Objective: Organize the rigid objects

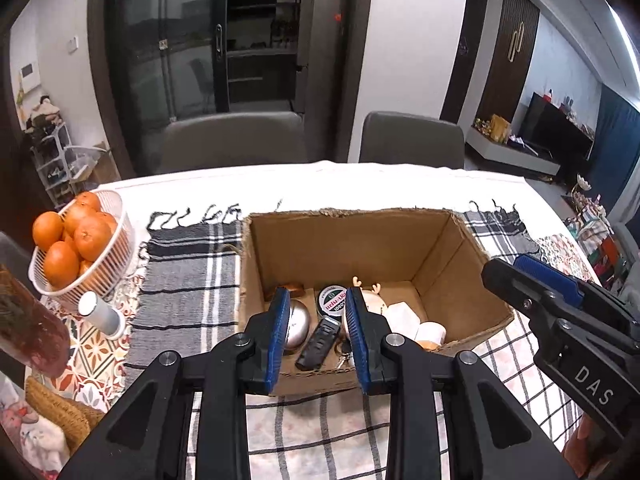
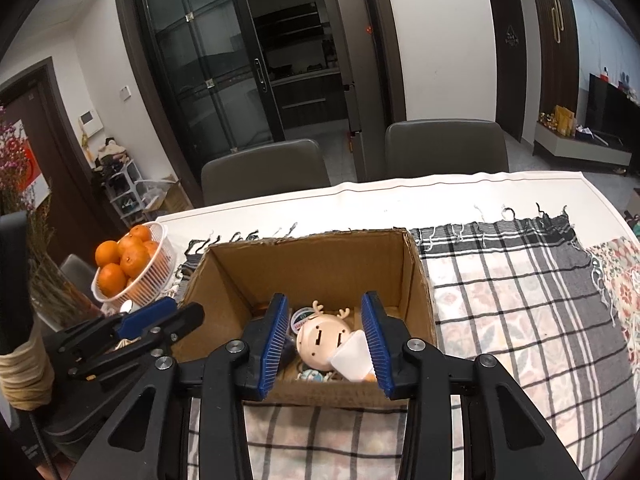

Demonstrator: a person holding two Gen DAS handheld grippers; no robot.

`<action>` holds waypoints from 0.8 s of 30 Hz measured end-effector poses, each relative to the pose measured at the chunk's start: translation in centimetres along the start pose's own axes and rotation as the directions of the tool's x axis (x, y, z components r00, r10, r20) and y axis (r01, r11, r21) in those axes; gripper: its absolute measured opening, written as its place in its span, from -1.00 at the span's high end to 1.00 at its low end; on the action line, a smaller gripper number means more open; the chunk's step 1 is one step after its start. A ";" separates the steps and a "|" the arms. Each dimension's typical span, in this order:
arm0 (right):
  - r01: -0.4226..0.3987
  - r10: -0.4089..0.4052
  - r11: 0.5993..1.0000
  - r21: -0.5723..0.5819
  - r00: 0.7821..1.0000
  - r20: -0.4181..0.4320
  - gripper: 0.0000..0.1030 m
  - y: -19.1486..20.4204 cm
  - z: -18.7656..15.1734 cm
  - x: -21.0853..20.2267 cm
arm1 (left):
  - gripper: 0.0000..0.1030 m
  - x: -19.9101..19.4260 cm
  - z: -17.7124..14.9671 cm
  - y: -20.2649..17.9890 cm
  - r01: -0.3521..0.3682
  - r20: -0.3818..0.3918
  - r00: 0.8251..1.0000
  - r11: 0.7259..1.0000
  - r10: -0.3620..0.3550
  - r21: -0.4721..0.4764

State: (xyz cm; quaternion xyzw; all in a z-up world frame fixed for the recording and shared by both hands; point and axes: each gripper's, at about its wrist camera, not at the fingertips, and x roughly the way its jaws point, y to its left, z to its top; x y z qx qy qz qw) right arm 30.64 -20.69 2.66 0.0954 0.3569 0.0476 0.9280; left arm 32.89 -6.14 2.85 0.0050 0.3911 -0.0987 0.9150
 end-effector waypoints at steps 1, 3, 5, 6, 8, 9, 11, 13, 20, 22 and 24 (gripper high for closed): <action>0.000 0.000 1.000 -0.001 1.000 0.005 0.23 0.1 -0.1 -0.4 | 0.44 -0.6 -0.2 0.0 -0.005 0.010 1.000 1.000 0.005 0.000; 0.001 -0.001 1.000 -0.002 1.000 0.016 0.23 0.3 -0.4 -1.2 | 0.44 -1.8 -0.6 0.1 -0.011 0.032 0.999 1.000 0.011 -0.003; 0.002 -0.002 1.000 -0.005 1.000 0.028 0.23 0.4 -0.8 -2.2 | 0.44 -3.0 -1.0 0.1 -0.022 0.053 0.998 1.000 0.022 -0.001; 0.002 -0.002 1.000 -0.007 0.999 0.036 0.23 0.5 -1.0 -2.8 | 0.42 -3.8 -1.2 0.1 -0.028 0.065 0.997 1.000 0.028 -0.001; 0.005 -0.005 1.000 -0.009 0.999 0.049 0.23 0.7 -1.3 -3.8 | 0.39 -5.0 -1.7 0.0 -0.040 0.082 0.996 0.999 0.040 -0.004; 0.009 -0.009 1.000 -0.011 0.998 0.058 0.23 0.8 -1.6 -4.5 | 0.38 -5.7 -1.9 0.0 -0.042 0.092 0.995 0.999 0.042 -0.004; 0.014 -0.013 1.000 -0.019 0.997 0.071 0.23 1.0 -2.0 -5.6 | 0.31 -6.9 -2.5 -0.2 -0.048 0.107 0.993 0.999 0.048 -0.001; 0.015 -0.013 1.000 -0.022 0.996 0.083 0.23 1.3 -2.5 -6.9 | 0.26 -8.2 -3.1 -0.3 -0.053 0.123 0.991 0.999 0.053 -0.002; 0.046 -0.041 0.998 -0.042 0.992 0.119 0.23 1.9 -4.6 -10.4 | -0.02 -12.1 -5.6 -0.6 -0.093 0.180 0.979 0.996 0.092 -0.005; 0.053 -0.047 0.998 -0.043 0.991 0.126 0.23 1.9 -5.2 -11.3 | -0.14 -13.3 -6.4 -0.8 -0.109 0.206 0.973 0.994 0.107 -0.002; 0.055 -0.049 0.997 -0.045 0.990 0.131 0.21 2.0 -6.0 -12.1 | -0.20 -14.1 -7.1 -1.0 -0.121 0.222 0.968 0.993 0.119 -0.001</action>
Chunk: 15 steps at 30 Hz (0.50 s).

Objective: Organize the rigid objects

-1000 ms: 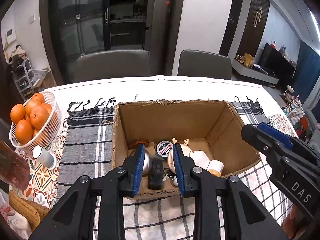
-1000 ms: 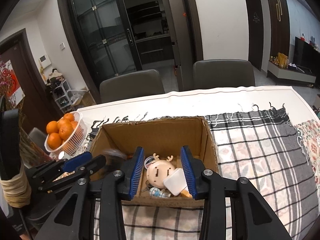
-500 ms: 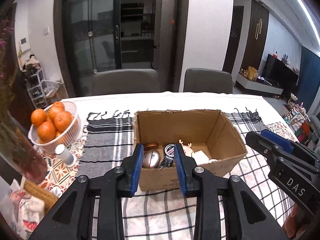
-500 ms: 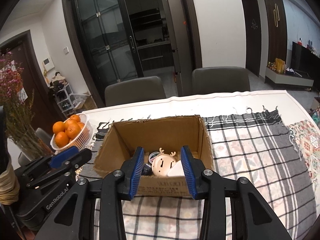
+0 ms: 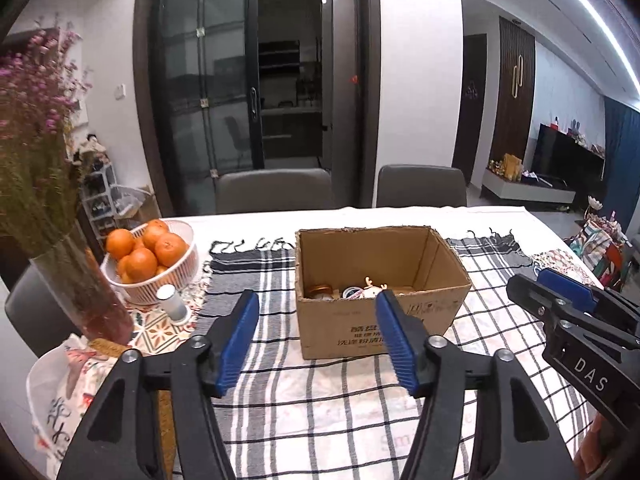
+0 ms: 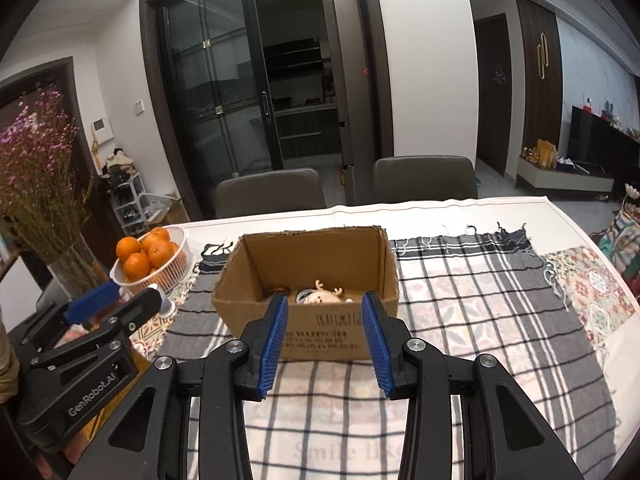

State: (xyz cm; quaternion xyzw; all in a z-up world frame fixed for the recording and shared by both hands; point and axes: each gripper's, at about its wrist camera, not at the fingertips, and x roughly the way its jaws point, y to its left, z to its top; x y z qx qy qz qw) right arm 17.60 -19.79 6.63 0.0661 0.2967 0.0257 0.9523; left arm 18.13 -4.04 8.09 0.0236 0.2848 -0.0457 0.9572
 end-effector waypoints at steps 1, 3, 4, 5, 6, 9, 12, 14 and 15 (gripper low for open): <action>0.004 -0.004 1.000 0.000 1.000 0.001 0.19 0.0 -0.4 -0.5 | -0.25 -0.5 -0.3 0.0 -0.004 0.008 1.000 1.000 0.004 0.000; 0.007 -0.007 1.000 0.008 1.000 -0.003 0.17 -0.2 -1.0 -1.1 | -0.30 -1.5 -0.8 0.0 -0.012 0.025 1.000 1.000 0.012 -0.002; 0.010 -0.010 1.000 0.011 1.000 -0.005 0.16 -0.3 -1.3 -1.4 | -0.32 -1.9 -1.1 0.0 -0.016 0.032 0.999 1.000 0.016 -0.001; 0.016 -0.016 1.000 0.013 1.000 -0.005 0.14 -0.4 -1.6 -1.8 | -0.35 -2.4 -1.3 -0.1 -0.021 0.038 0.999 1.000 0.021 0.001; 0.025 -0.025 1.000 0.013 1.000 -0.005 0.07 -0.4 -1.8 -2.0 | -0.38 -2.8 -1.6 -0.1 -0.024 0.043 0.999 1.000 0.024 0.004; 0.039 -0.039 0.999 0.012 0.999 0.005 -0.08 -0.4 -2.6 -3.1 | -0.57 -3.9 -2.4 -0.2 -0.038 0.064 0.997 0.999 0.037 0.009; 0.051 -0.051 0.999 0.007 0.999 0.012 -0.21 -0.3 -3.4 -4.0 | -0.69 -4.9 -3.3 0.0 -0.047 0.082 0.996 0.999 0.047 0.000; 0.068 -0.069 0.998 0.004 0.997 0.023 -0.31 -0.3 -3.8 -4.8 | -0.79 -5.4 -3.7 0.0 -0.055 0.086 0.995 0.998 0.055 -0.001; 0.080 -0.080 0.997 0.001 0.996 0.029 -0.37 -0.3 -4.0 -5.1 | -0.80 -5.6 -3.9 0.0 -0.060 0.088 0.994 0.998 0.060 -0.002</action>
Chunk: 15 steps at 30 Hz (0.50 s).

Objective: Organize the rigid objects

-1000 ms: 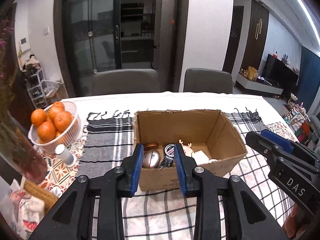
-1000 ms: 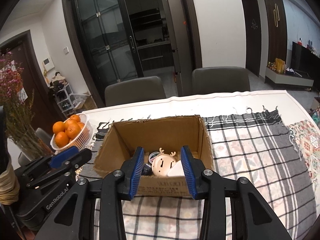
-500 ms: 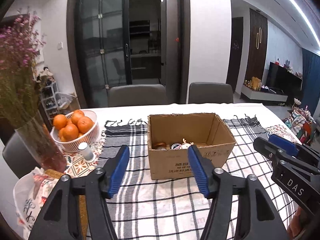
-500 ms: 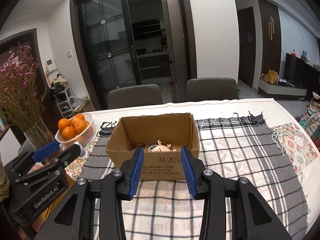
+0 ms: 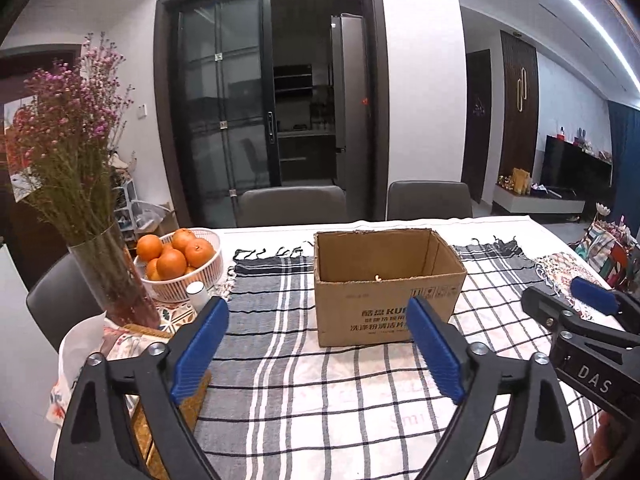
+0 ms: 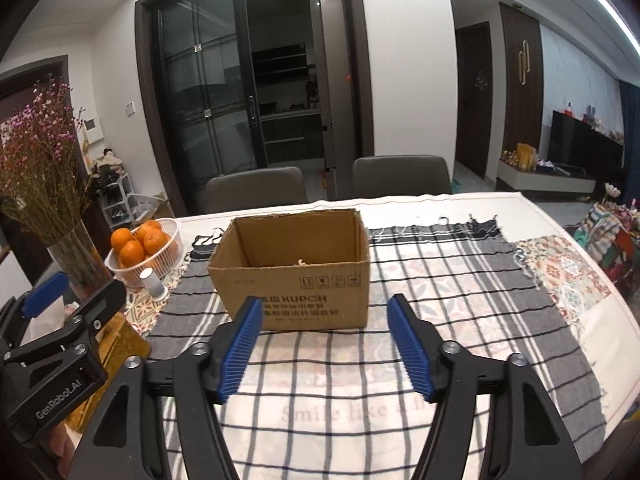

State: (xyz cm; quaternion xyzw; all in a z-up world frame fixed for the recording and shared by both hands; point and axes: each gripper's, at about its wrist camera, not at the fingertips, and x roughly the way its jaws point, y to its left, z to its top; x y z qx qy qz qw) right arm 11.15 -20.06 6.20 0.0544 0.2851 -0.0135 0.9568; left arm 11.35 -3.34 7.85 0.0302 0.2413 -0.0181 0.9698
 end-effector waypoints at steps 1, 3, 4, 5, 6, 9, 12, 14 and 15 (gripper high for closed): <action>0.017 -0.017 1.000 -0.004 1.000 0.007 -0.44 0.0 -0.2 -0.4 | -0.81 -0.2 -0.2 0.1 -0.001 0.003 1.000 1.000 0.001 -0.001; 0.043 -0.043 0.999 -0.008 0.999 0.018 -0.50 -0.1 -0.5 -1.0 | -0.87 -0.6 -0.6 0.1 -0.008 0.003 1.000 1.000 0.008 -0.004; 0.056 -0.056 0.998 -0.010 0.998 0.024 -0.53 -0.1 -0.6 -1.3 | -0.90 -0.8 -0.7 0.1 -0.008 0.005 1.000 1.000 0.008 -0.004; 0.065 -0.065 0.998 -0.011 0.998 0.027 -0.55 -0.2 -0.7 -1.5 | -0.92 -1.0 -0.9 0.1 -0.010 0.007 1.000 1.000 0.010 -0.005; 0.075 -0.074 0.997 -0.012 0.997 0.027 -0.58 -0.2 -0.8 -1.8 | -0.93 -1.2 -1.0 0.1 -0.013 0.007 1.000 1.000 0.013 -0.006; 0.091 -0.091 0.996 -0.011 0.996 0.027 -0.60 -0.3 -1.2 -2.4 | -0.96 -1.6 -1.3 0.1 -0.016 0.009 1.000 1.000 0.016 -0.008; 0.095 -0.094 0.995 -0.009 0.995 0.030 -0.60 -0.4 -1.4 -2.8 | -1.00 -2.1 -1.4 0.2 -0.025 0.015 1.000 1.000 0.025 -0.009; 0.092 -0.092 0.996 -0.013 0.995 0.031 -0.60 -0.2 -1.5 -2.9 | -1.00 -2.4 -1.5 0.2 -0.032 0.020 0.999 0.999 0.032 -0.010; 0.090 -0.090 0.996 -0.014 0.995 0.032 -0.60 -0.1 -1.5 -3.0 | -1.00 -2.6 -1.5 0.2 -0.036 0.024 0.999 0.999 0.036 -0.008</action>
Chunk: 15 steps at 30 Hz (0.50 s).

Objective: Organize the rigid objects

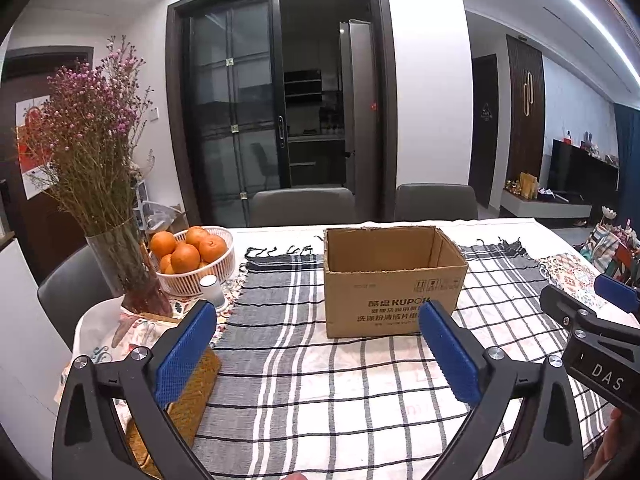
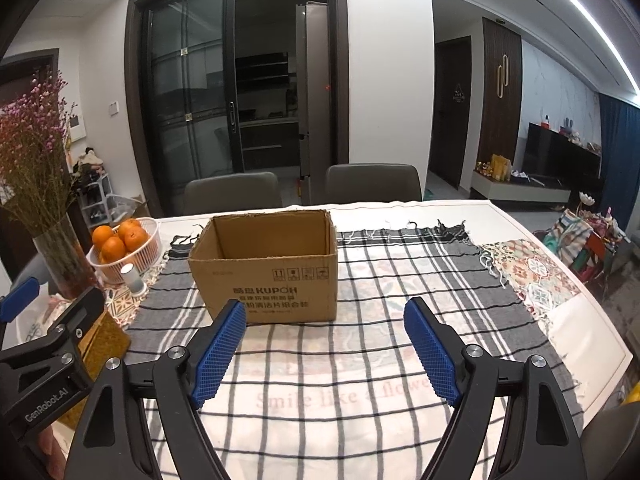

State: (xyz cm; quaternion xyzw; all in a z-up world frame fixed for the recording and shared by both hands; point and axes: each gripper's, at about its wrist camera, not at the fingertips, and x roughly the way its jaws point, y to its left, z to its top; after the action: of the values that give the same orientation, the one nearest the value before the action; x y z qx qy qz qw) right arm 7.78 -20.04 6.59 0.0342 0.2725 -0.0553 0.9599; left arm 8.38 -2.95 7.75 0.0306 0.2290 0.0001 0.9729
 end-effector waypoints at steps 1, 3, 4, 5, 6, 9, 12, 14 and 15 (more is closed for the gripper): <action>-0.002 0.002 1.000 -0.002 1.000 0.000 -0.60 0.0 0.0 -0.1 | -1.00 -0.1 0.0 0.1 -0.003 0.004 1.000 1.000 0.003 0.002; -0.001 0.001 1.000 -0.002 1.000 0.004 -0.60 0.1 -0.1 -0.3 | -1.00 -0.4 -0.1 0.1 -0.013 0.009 1.000 1.000 0.013 0.003; 0.000 0.000 1.000 -0.003 1.000 0.005 -0.60 0.0 -0.1 -0.3 | -1.00 -0.5 0.0 0.1 -0.016 0.011 1.000 1.000 0.016 0.004; 0.002 -0.002 1.000 -0.001 1.000 0.007 -0.60 0.0 0.0 -0.3 | -1.00 -0.6 0.0 0.1 -0.018 0.013 1.000 1.000 0.018 0.004; 0.002 -0.002 1.000 0.001 1.000 0.007 -0.60 0.0 -0.1 -0.4 | -1.00 -0.6 0.0 0.0 -0.018 0.015 1.000 1.000 0.018 0.004; 0.002 -0.002 1.000 0.003 1.000 0.008 -0.60 -0.1 -0.1 -0.4 | -1.00 -0.7 0.0 0.0 -0.013 0.016 1.000 1.000 0.013 0.001; 0.000 0.000 1.000 0.005 1.000 0.012 -0.60 -0.2 0.0 -0.6 | -1.00 -0.9 0.1 0.0 -0.008 0.017 1.000 1.000 0.008 -0.002; -0.002 0.002 1.000 0.005 1.000 0.016 -0.60 -0.1 0.0 -0.7 | -1.00 -0.9 0.1 0.0 -0.010 0.018 1.000 1.000 0.010 -0.002; 0.000 0.000 1.000 0.006 1.000 0.017 -0.60 -0.1 0.1 -0.7 | -1.00 -0.9 0.1 0.0 -0.011 0.018 1.000 1.000 0.011 -0.002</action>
State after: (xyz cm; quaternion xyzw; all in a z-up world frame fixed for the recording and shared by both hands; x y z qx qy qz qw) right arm 7.19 -20.11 7.02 0.0366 0.2644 -0.0565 0.9621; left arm 7.58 -2.95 8.26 0.0307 0.2199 0.0053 0.9750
